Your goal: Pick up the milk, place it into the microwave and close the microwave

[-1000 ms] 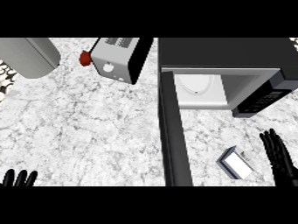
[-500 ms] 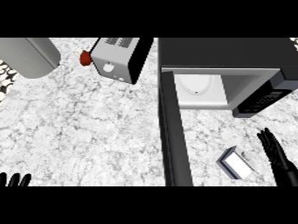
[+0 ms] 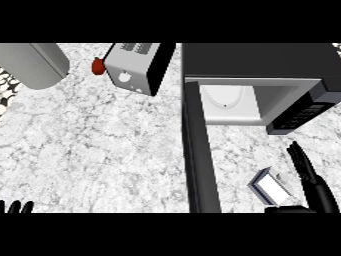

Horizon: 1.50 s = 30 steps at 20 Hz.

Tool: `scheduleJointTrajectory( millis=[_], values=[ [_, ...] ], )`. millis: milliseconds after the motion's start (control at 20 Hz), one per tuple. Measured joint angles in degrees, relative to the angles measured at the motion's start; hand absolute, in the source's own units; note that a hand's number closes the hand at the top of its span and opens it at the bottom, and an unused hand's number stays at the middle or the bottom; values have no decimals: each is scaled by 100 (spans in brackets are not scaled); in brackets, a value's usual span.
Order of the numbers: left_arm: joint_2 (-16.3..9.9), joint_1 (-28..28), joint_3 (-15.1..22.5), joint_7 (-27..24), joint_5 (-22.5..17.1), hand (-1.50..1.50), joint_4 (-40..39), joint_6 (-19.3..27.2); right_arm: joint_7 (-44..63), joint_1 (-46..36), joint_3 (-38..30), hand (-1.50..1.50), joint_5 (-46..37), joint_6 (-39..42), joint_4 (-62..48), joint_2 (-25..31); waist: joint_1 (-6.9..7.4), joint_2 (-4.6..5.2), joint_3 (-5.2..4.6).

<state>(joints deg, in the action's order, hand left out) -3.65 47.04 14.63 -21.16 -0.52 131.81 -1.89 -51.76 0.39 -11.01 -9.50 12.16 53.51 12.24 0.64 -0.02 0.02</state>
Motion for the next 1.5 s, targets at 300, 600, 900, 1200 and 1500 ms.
scheduleJointTrajectory(
  millis=[300,600,900,1200,1500],
  values=[
    [5,70,93,-172,100,-150,-121,39,-224,-367,61,-150,-121,-6,-947,115,5,1,3],
    [-82,-26,-120,-230,-98,-150,-239,-41,-413,-735,136,-150,-159,59,-1863,234,21,10,7],
    [-114,20,-149,-238,-204,-150,-199,-68,-564,-1046,96,-150,-104,-57,-2390,153,26,9,8],
    [-109,-102,-195,-124,-228,-150,-179,-32,-620,-1295,36,150,106,26,-2657,87,24,17,12],
    [-109,-27,-138,-129,-207,-150,-136,-34,-557,-1250,115,150,424,310,-2497,-73,11,5,11]
  ],
)
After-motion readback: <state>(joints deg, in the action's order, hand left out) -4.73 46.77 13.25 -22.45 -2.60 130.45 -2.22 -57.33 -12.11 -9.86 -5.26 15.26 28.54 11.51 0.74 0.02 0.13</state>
